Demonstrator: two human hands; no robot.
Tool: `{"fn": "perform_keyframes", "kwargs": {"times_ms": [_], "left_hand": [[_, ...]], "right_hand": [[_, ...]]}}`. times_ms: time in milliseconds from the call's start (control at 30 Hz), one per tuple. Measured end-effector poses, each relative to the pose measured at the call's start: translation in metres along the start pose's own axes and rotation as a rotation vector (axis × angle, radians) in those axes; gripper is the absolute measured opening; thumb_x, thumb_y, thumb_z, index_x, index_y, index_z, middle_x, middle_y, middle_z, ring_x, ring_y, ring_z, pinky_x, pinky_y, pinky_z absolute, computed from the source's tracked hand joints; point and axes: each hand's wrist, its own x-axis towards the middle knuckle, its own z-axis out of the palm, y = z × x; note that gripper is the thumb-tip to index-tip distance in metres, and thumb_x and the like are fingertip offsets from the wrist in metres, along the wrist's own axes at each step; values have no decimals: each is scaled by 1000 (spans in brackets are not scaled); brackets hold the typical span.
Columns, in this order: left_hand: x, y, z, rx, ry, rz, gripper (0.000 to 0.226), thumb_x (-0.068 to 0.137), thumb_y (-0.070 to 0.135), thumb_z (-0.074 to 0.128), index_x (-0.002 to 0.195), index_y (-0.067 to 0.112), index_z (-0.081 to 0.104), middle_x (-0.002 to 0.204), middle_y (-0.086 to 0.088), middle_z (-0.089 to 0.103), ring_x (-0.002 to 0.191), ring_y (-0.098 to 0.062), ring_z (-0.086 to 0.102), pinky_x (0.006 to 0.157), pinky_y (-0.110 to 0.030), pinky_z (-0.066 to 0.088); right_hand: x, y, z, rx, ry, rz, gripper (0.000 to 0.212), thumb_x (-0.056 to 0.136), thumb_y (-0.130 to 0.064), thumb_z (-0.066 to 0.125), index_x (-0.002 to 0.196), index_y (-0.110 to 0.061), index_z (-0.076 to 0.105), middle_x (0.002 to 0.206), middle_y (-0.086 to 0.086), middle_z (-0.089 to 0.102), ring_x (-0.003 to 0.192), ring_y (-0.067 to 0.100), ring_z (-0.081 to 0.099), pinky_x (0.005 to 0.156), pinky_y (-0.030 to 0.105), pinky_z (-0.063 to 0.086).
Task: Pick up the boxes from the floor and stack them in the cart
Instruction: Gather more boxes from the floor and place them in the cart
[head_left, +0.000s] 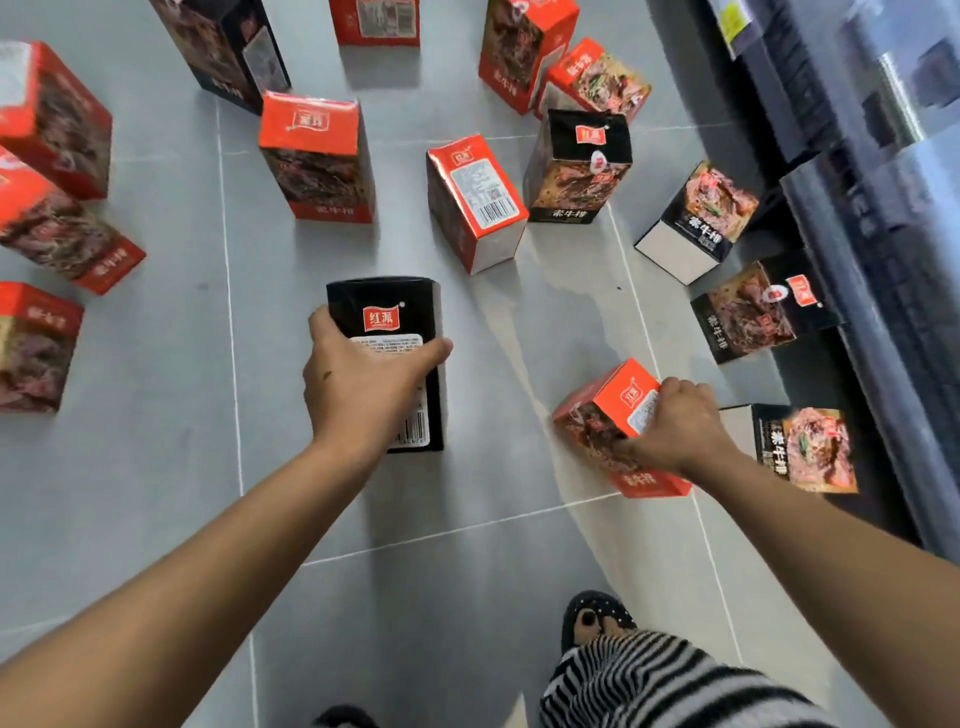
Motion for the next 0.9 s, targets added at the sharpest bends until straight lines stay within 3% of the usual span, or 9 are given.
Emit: {"fn": "perform_keyframes", "kwargs": {"times_ms": [200,333,433,500,600,767,900], "left_hand": [[-57,88,-86,-44,52,-22,76,58,38,88,120,23,47,98,9,63,87,-13,60,75,-24,45],[-101,144,-158,-51,92,-40,76,55,37,88,117,23,48,96,10,64,84,-10,62,72,-23,44],[-139,184,-217,-48,153,-44,79,53,37,89,120,23,48,97,9,65,87,-12,63,75,-24,47],[-168,208,-254,-70,205,-51,81,52,36,88,121,25,47,100,8,66,89,-13,64,79,-25,48],[-214,242,-305,-98,286,-81,81,51,35,89,120,24,48,99,8,65,90,-14,64,78,-24,47],[-288,289,-374,-158,402,-121,85,49,36,90,121,23,48,99,12,65,93,-11,64,86,-31,52],[-348,322,-417,-163,488,-116,74,52,30,92,109,38,45,91,28,57,85,6,59,74,-3,40]], "right_hand": [[-80,-38,-74,2,-52,-63,92,61,-73,62,116,0,47,113,15,54,108,32,45,98,36,31],[-140,-56,-143,-7,-34,-135,104,51,-87,37,111,-3,48,107,14,53,103,31,45,95,36,33],[-182,-69,-197,-42,-6,-202,96,60,-86,43,108,-3,49,105,15,55,100,31,47,94,37,34],[-210,-76,-234,-50,5,-239,99,57,-87,40,106,-1,50,104,16,56,100,32,48,93,37,34],[-254,-89,-283,-18,-18,-268,95,58,-81,58,109,-2,49,108,16,56,104,33,47,93,36,36],[-319,-109,-351,-49,-84,-417,101,51,-81,57,114,-3,48,114,15,55,111,32,47,97,34,35],[-357,-117,-388,-103,-104,-552,95,50,-76,68,114,-7,50,113,11,58,109,30,51,93,32,36]]}}
